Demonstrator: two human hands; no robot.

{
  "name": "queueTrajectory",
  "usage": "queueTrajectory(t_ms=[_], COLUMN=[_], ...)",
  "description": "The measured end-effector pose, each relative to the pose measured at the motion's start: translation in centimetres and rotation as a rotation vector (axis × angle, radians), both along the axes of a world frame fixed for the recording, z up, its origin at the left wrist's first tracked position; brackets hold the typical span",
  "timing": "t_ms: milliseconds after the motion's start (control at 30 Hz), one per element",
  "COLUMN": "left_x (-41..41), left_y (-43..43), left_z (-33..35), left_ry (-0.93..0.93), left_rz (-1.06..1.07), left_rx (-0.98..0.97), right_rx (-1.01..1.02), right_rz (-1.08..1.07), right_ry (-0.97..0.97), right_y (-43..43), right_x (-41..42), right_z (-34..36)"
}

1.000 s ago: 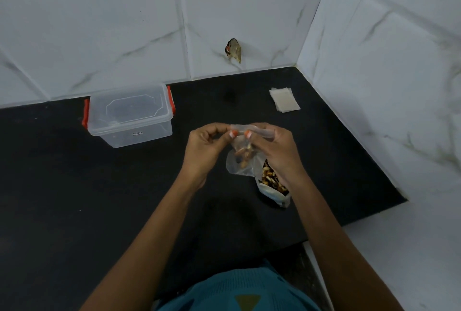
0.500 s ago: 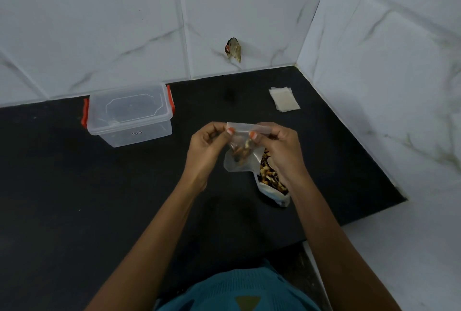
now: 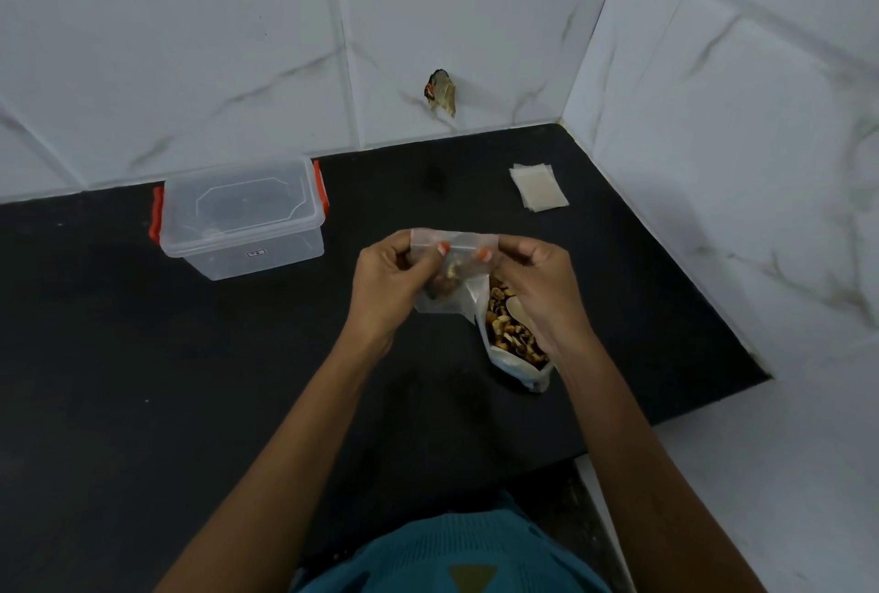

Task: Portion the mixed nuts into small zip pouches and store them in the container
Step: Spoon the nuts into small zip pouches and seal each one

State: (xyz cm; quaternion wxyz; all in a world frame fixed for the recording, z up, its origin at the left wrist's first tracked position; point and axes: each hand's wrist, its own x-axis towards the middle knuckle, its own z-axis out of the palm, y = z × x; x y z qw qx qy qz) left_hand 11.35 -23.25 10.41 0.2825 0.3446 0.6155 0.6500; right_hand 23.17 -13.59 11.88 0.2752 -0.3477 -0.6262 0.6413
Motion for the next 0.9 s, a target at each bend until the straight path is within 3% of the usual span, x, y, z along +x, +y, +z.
queueTrajectory(t_ms=[267, 633, 900], left_x=[0.5, 0.6, 0.2], left_y=[0.0, 0.8, 1.0], left_z=[0.2, 0.5, 0.8], left_ry=[-0.125, 0.015, -0.046], left_rz=[-0.084, -0.028, -0.033], left_rx=[0.004, -0.066, -0.020], right_rx=[0.100, 0.127, 0.078], right_rz=[-0.013, -0.034, -0.026], right_ry=[-0.078, -0.013, 0.026], right_y=[0.0, 0.0, 0.8], right_x=[-0.2, -0.2, 0.0], right_z=[-0.1, -0.3, -0.6])
